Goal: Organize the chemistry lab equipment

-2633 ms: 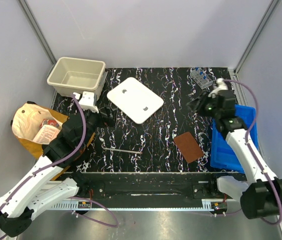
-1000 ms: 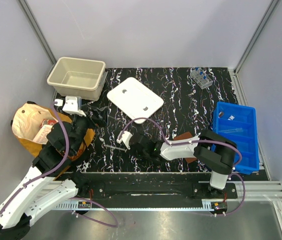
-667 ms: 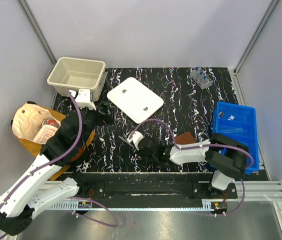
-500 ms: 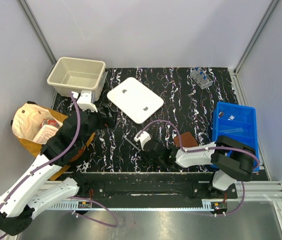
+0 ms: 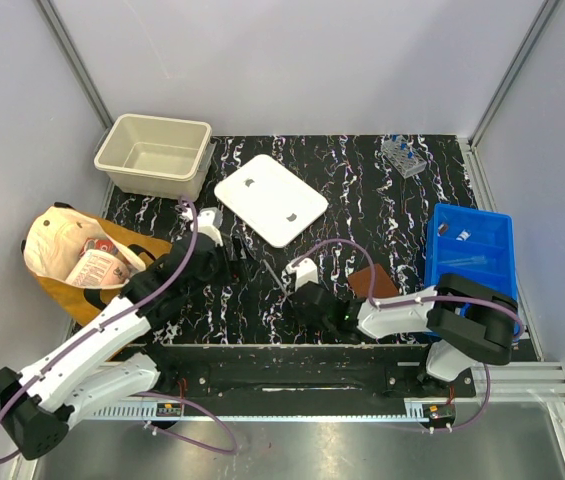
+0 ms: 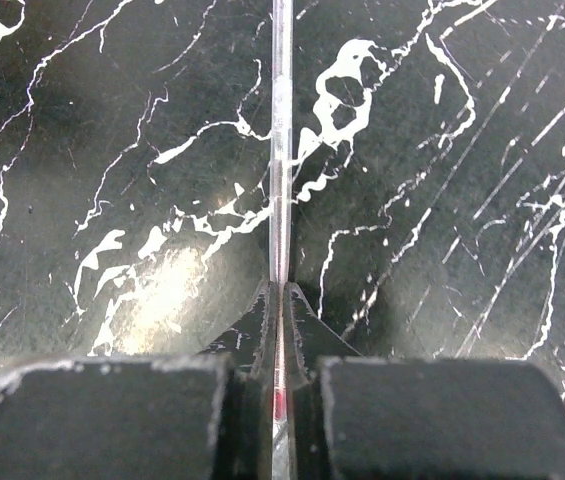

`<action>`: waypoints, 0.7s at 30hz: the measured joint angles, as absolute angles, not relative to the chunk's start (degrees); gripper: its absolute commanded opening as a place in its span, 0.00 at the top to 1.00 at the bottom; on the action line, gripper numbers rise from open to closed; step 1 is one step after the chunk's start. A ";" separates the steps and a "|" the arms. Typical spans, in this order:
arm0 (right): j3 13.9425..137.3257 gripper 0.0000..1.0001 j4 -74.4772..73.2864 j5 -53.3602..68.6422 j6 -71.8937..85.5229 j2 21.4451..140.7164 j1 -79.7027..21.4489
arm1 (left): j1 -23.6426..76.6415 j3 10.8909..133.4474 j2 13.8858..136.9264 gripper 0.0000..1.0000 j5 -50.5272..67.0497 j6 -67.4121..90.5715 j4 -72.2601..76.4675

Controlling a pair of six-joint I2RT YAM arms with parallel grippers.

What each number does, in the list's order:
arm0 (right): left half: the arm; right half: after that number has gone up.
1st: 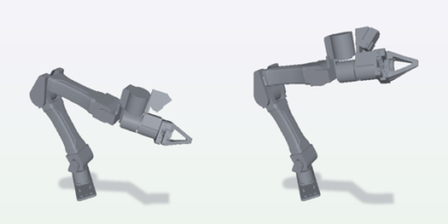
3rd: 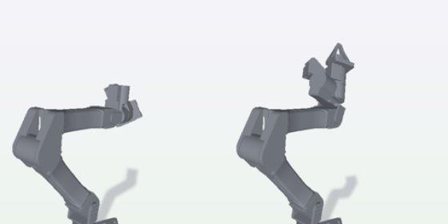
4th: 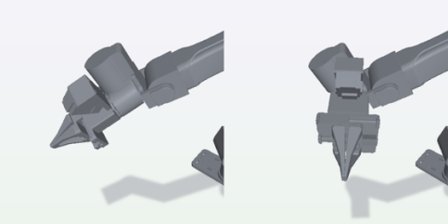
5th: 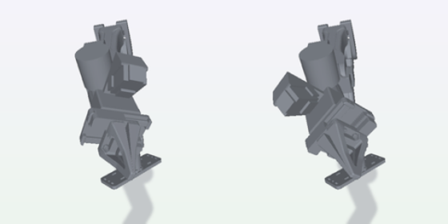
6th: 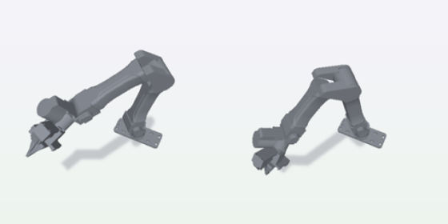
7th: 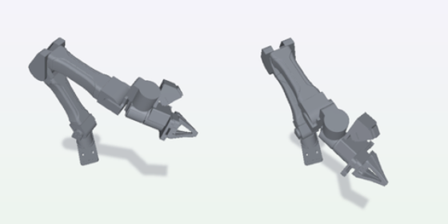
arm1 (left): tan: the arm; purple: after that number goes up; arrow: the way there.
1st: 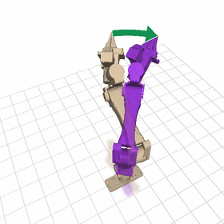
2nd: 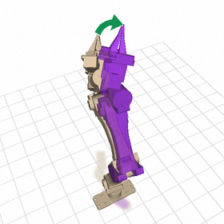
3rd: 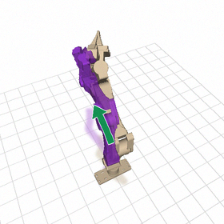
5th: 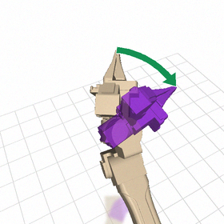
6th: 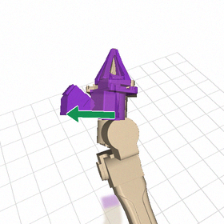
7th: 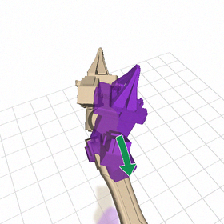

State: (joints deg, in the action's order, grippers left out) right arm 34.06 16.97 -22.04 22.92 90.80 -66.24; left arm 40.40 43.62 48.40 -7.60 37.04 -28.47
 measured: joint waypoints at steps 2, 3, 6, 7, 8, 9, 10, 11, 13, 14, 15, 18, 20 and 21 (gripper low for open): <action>32.67 1.00 17.30 -22.04 24.18 89.38 -66.24 | 40.40 42.09 48.90 0.15 -6.63 38.52 -27.33; 32.05 1.00 17.52 -22.04 24.84 88.66 -66.24 | 40.40 41.47 49.23 0.16 -6.22 39.16 -26.65; 30.74 1.00 19.44 -22.06 27.00 87.79 -66.24 | 40.40 39.53 50.78 0.19 -4.64 41.12 -23.66; 30.33 1.00 20.40 -22.09 27.83 87.77 -66.24 | 40.40 38.96 51.42 0.20 -4.14 41.69 -22.72; 29.80 1.00 21.50 -22.11 28.71 87.77 -66.24 | 40.40 38.33 52.23 0.21 -3.60 42.15 -21.61; 29.21 1.00 22.46 -22.11 29.56 87.74 -66.24 | 40.40 37.58 53.25 0.21 -3.03 42.68 -20.23; 28.67 1.00 23.29 -22.22 30.41 87.70 -66.24 | 40.40 37.04 54.11 0.22 -2.52 43.13 -19.27; 28.05 1.00 24.05 -22.44 31.18 87.57 -66.24 | 40.42 36.45 55.00 0.22 -1.83 43.55 -18.22; 27.18 1.00 25.02 -22.81 32.18 86.98 -66.24 | 40.42 35.00 56.64 0.23 -0.73 44.49 -15.81; 26.72 1.00 25.50 -22.94 32.64 86.43 -66.24 | 40.42 34.09 57.49 0.23 -0.16 45.01 -14.39; 26.37 1.00 25.96 -22.98 33.06 85.76 -66.24 | 40.42 33.32 58.17 0.23 0.21 45.39 -13.37; 25.50 1.00 28.03 -23.03 34.00 83.68 -66.24 | 40.47 31.90 60.97 0.25 1.39 46.83 -10.46; 24.99 1.00 29.45 -23.03 34.65 82.48 -66.24 | 40.58 31.66 63.07 0.25 1.87 47.64 -8.29; 24.67 1.00 30.39 -23.00 35.00 82.00 -66.24 | 40.64 31.53 64.03 0.25 2.07 47.99 -7.20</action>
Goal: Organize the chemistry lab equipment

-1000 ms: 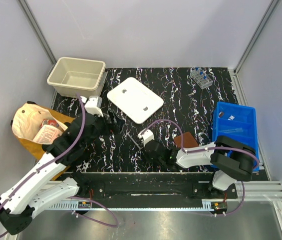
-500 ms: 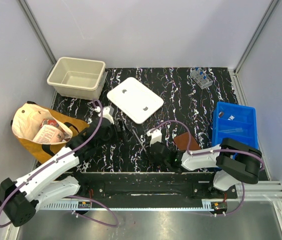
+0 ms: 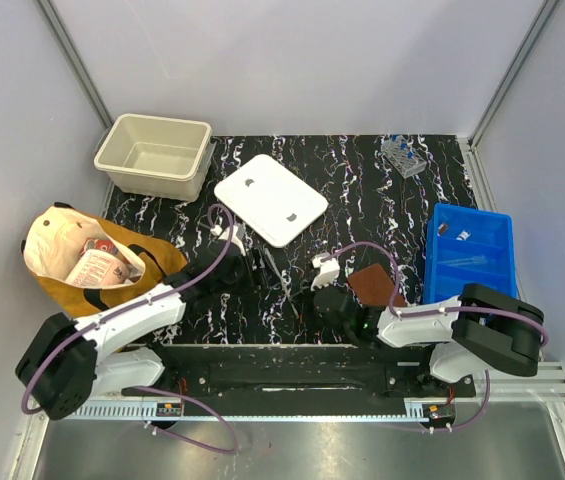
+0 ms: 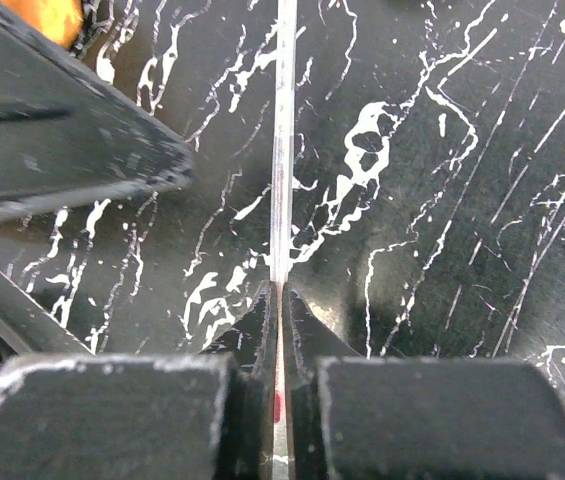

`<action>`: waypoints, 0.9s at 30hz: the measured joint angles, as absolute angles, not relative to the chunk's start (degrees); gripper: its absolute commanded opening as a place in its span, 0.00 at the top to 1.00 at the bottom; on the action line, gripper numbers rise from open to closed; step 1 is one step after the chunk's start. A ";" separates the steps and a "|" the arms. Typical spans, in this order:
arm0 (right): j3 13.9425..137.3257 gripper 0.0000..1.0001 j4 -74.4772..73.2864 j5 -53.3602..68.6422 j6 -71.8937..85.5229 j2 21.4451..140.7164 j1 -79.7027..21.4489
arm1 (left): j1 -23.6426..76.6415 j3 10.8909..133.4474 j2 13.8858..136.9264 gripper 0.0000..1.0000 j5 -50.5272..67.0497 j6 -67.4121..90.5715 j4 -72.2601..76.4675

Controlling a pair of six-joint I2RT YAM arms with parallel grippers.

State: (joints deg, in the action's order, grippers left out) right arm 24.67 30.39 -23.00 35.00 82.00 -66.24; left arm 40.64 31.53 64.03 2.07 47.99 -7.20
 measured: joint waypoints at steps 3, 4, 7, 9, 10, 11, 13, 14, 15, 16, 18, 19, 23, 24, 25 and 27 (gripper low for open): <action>24.05 1.00 32.29 -22.83 35.86 81.45 -66.24 | 40.80 30.74 66.50 0.27 2.61 48.93 -3.36; 23.83 1.00 32.84 -22.76 36.10 81.41 -66.24 | 40.84 30.26 67.13 0.28 2.81 49.36 -1.89; 23.00 1.00 34.94 -21.91 36.80 81.38 -66.24 | 40.84 29.50 68.97 0.32 3.33 50.09 1.08; 22.37 1.00 36.05 -21.43 37.26 81.28 -66.24 | 40.93 29.50 70.46 0.35 3.64 50.39 2.55; 22.13 1.00 36.47 -21.30 37.45 81.21 -66.24 | 40.93 29.50 71.13 0.37 3.84 50.59 3.29; 21.98 1.00 36.80 -21.19 37.67 81.17 -66.24 | 40.93 29.50 71.53 0.39 3.99 50.74 3.79; 21.82 1.00 37.76 -20.47 38.11 81.10 -66.24 | 40.97 29.47 72.14 0.44 4.21 51.13 4.97; 21.82 1.00 38.09 -20.27 38.28 81.10 -66.24 | 40.99 29.41 72.31 0.46 4.29 51.33 5.78; 21.82 1.00 38.44 -20.03 38.50 81.10 -66.24 | 40.99 29.41 72.40 0.49 4.38 51.51 6.39; 21.82 1.00 38.76 -19.88 38.70 81.10 -66.24 | 40.99 29.39 72.53 0.52 4.47 51.70 7.14; 21.82 1.00 39.35 -19.81 38.96 81.10 -66.24 | 41.04 29.39 72.66 0.57 4.64 52.10 8.08; 21.82 1.00 39.55 -19.81 39.03 81.10 -66.24 | 41.04 29.34 72.84 0.58 4.71 52.34 8.60; 21.82 1.00 39.75 -19.79 39.40 81.25 -66.24 | 41.04 28.21 73.25 0.67 5.10 53.25 10.46; 21.82 1.00 39.79 -19.79 39.51 81.36 -66.24 | 41.04 27.70 73.25 0.69 5.28 53.56 10.85; 21.82 1.00 39.90 -19.79 39.55 81.52 -66.24 | 41.04 27.33 73.25 0.71 5.41 53.93 11.05; 21.82 1.00 40.07 -19.79 39.64 81.76 -66.24 | 41.06 26.68 73.25 0.76 5.67 54.37 11.57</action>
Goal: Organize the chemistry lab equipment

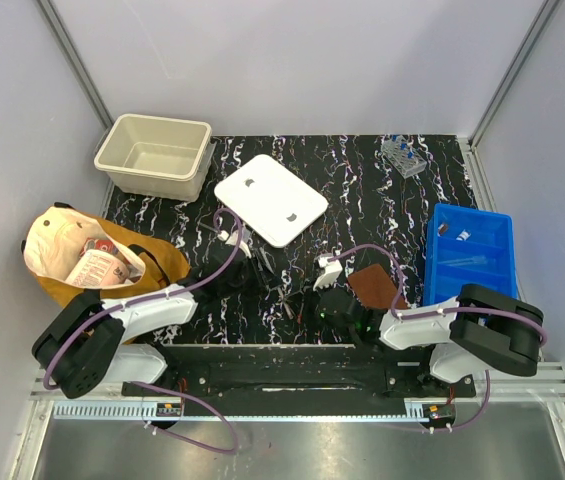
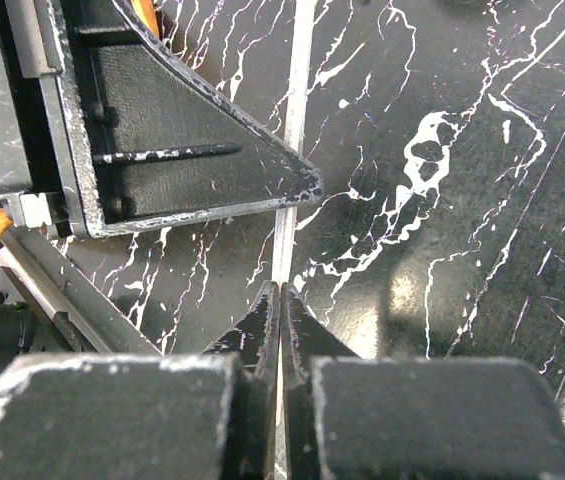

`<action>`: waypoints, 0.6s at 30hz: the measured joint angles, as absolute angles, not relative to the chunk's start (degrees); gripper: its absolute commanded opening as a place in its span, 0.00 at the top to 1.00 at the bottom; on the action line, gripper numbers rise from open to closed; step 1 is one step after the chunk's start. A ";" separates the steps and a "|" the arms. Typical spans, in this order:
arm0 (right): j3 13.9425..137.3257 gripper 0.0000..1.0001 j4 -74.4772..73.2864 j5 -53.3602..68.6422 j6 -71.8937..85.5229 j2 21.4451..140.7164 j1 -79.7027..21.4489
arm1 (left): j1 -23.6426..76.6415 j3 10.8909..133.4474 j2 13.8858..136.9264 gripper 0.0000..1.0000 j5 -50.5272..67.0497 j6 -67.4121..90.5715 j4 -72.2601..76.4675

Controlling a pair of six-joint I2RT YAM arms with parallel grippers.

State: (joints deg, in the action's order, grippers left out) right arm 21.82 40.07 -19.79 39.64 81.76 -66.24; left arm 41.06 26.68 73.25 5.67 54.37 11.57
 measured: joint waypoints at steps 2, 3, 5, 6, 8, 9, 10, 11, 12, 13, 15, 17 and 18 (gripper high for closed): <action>21.82 0.99 40.42 -19.79 39.79 81.84 -66.24 | 41.06 26.52 73.25 0.82 5.85 54.78 11.73; 21.82 0.97 40.64 -19.79 39.83 81.89 -66.24 | 41.08 26.52 73.25 0.85 5.89 54.98 11.86; 21.82 0.92 40.73 -19.77 39.97 81.93 -66.24 | 41.10 26.52 73.23 0.91 6.07 55.40 12.40; 21.82 0.88 40.64 -19.53 40.03 81.93 -66.24 | 41.15 26.52 73.23 0.94 6.28 55.64 12.82; 21.82 0.79 40.66 -19.40 40.16 81.87 -66.24 | 41.17 26.52 73.12 0.95 6.31 55.51 13.02; 21.82 0.74 40.40 -19.40 40.21 81.67 -66.24 | 41.21 26.63 72.97 0.96 6.28 55.44 12.49; 21.82 0.69 39.90 -19.40 40.34 81.14 -66.24 | 41.21 26.87 72.77 0.96 6.26 55.35 11.79; 21.82 0.64 38.98 -19.40 40.42 80.18 -66.24 | 41.19 27.51 72.49 0.97 6.11 55.00 10.37; 21.82 0.59 37.67 -19.40 40.51 78.61 -66.24 | 41.19 28.60 72.14 0.97 5.80 54.43 8.62; 21.82 0.51 36.40 -19.42 40.58 76.62 -66.24 | 41.21 30.17 71.66 0.98 5.32 53.65 6.55; 21.85 0.41 34.02 -19.40 40.62 72.10 -66.24 | 41.10 34.35 70.72 0.98 4.05 51.90 2.39; 21.85 0.31 31.27 -19.44 40.64 66.43 -66.24 | 40.62 39.62 70.35 0.98 2.57 49.71 -1.50; 21.85 0.27 29.95 -19.44 40.62 63.37 -66.26 | 40.07 42.59 70.32 0.99 1.87 48.60 -3.22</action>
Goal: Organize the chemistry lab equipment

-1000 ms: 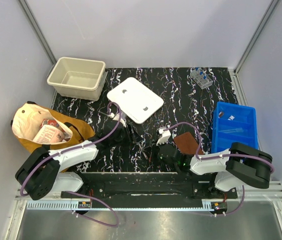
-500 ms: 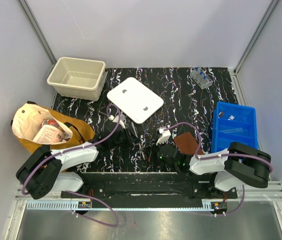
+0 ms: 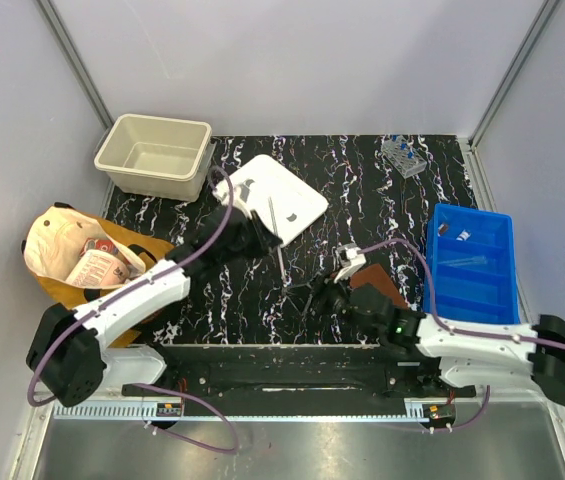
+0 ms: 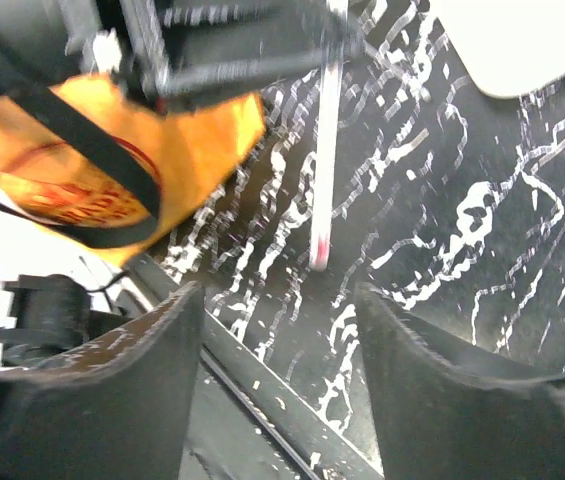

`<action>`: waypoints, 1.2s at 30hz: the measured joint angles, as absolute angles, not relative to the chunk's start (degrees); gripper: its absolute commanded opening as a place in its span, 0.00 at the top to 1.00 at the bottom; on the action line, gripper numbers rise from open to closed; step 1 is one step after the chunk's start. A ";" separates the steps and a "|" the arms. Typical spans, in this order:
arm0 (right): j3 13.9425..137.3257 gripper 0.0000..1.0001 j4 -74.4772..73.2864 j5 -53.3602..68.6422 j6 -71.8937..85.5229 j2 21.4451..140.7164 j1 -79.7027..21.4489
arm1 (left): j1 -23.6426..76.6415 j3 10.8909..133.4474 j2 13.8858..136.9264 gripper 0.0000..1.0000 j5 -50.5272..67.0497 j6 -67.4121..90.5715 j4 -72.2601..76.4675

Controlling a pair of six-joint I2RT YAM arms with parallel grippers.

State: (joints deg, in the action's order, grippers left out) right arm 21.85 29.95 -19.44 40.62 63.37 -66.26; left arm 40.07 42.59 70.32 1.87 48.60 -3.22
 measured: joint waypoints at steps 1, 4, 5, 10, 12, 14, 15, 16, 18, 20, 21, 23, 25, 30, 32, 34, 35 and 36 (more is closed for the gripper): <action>21.85 0.21 28.62 -19.44 40.60 60.36 -66.26 | 39.03 46.04 70.35 0.99 1.17 47.31 -5.19; 21.96 0.01 24.77 -19.57 40.21 52.80 -66.26 | 34.39 54.06 70.35 0.97 -0.64 44.31 -8.64; 22.00 0.00 23.22 -19.68 40.01 50.74 -66.26 | 32.42 56.53 70.46 0.96 -1.28 43.27 -9.82; 22.06 0.00 15.22 -20.58 38.83 43.94 -66.26 | 23.46 69.87 74.87 0.97 -5.82 38.11 -15.90; 22.06 0.00 12.84 -20.99 38.44 42.44 -66.28 | 20.25 74.85 77.91 0.98 -7.09 36.75 -17.56; 22.06 0.00 10.83 -21.63 37.98 41.43 -66.26 | 16.84 79.02 81.14 0.98 -7.77 35.99 -18.33; 22.06 0.00 9.96 -21.85 37.76 41.12 -66.28 | 14.52 81.65 83.40 0.98 -7.97 35.94 -18.92; 22.06 0.00 9.45 -21.93 37.54 41.04 -66.28 | 13.13 83.24 84.97 0.98 -8.14 35.92 -19.09; 22.20 0.00 8.16 -22.02 37.01 40.99 -66.28 | 9.63 87.59 89.54 0.98 -8.36 35.92 -19.77; 22.28 0.00 6.98 -22.11 36.45 41.01 -66.28 | 7.14 90.91 93.65 0.99 -8.43 35.97 -20.47; 22.31 0.00 6.59 -22.31 36.18 41.01 -66.28 | 5.82 93.01 96.03 0.99 -8.38 36.01 -21.02; 22.37 0.00 6.00 -23.00 35.68 41.01 -66.28 | 3.51 96.47 100.60 1.00 -8.01 36.18 -21.34; 22.50 0.00 5.58 -23.40 35.07 41.04 -66.28 | 1.48 99.11 104.55 1.00 -7.22 36.53 -21.76; 22.59 0.00 4.71 -24.91 33.74 41.04 -66.28 | -3.62 104.18 112.38 0.99 -5.80 37.89 -23.11; 22.59 0.00 4.69 -25.82 33.06 41.06 -66.28 | -5.50 105.75 114.72 0.99 -5.23 38.98 -23.11; 22.59 0.00 4.80 -26.50 32.27 41.25 -66.28 | -7.25 107.20 116.84 0.98 -4.21 40.25 -22.83; 22.59 0.00 4.84 -26.76 31.73 41.50 -66.28 | -7.86 107.74 117.71 0.98 -3.95 40.66 -22.63; 22.59 0.00 4.84 -27.05 31.38 41.76 -66.28 | -8.49 108.62 118.80 0.98 -3.62 41.12 -22.59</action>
